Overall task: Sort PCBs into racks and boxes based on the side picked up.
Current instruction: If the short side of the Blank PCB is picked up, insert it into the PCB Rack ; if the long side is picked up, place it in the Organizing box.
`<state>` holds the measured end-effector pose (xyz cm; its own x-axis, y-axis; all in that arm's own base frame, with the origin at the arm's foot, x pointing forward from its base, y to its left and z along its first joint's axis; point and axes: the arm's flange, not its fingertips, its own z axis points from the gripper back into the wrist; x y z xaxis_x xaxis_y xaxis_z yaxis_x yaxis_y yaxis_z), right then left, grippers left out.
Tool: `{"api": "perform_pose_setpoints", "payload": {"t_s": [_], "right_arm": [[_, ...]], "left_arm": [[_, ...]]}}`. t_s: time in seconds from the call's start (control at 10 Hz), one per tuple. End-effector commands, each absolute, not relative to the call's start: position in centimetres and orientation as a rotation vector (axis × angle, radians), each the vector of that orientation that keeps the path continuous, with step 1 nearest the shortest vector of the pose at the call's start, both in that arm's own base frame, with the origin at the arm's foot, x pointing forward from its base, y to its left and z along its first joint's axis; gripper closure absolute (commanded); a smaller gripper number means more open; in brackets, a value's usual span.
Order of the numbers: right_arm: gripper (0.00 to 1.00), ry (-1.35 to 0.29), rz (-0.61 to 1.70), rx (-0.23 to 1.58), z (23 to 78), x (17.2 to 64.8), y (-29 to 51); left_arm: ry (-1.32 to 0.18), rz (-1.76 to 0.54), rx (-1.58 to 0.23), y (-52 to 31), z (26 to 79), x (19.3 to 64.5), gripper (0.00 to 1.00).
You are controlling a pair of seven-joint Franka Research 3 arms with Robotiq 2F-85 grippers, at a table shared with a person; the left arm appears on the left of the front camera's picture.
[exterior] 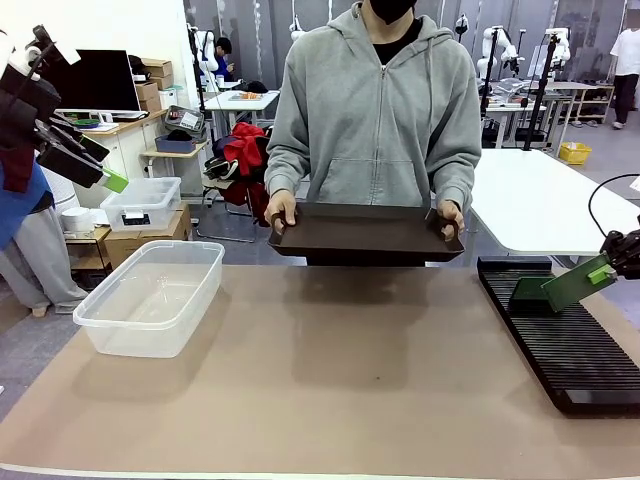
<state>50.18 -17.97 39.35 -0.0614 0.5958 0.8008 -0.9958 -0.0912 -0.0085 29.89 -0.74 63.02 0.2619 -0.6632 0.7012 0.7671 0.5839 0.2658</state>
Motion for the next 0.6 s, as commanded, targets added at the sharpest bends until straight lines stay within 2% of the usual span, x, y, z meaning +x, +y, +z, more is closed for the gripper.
{"api": "perform_pose_setpoints", "payload": {"t_s": [0.0, 0.5], "right_arm": [[0.98, -0.741, 1.548, 0.760, 38.0, 49.8, -17.7], [0.98, -0.763, 1.578, 0.764, 36.0, 48.6, -16.3]], "left_arm": [[-0.864, -0.975, -0.140, -0.7, 62.9, 29.9, 0.00], [-0.864, -0.975, -0.140, -0.7, 62.9, 29.9, 0.00]]}}
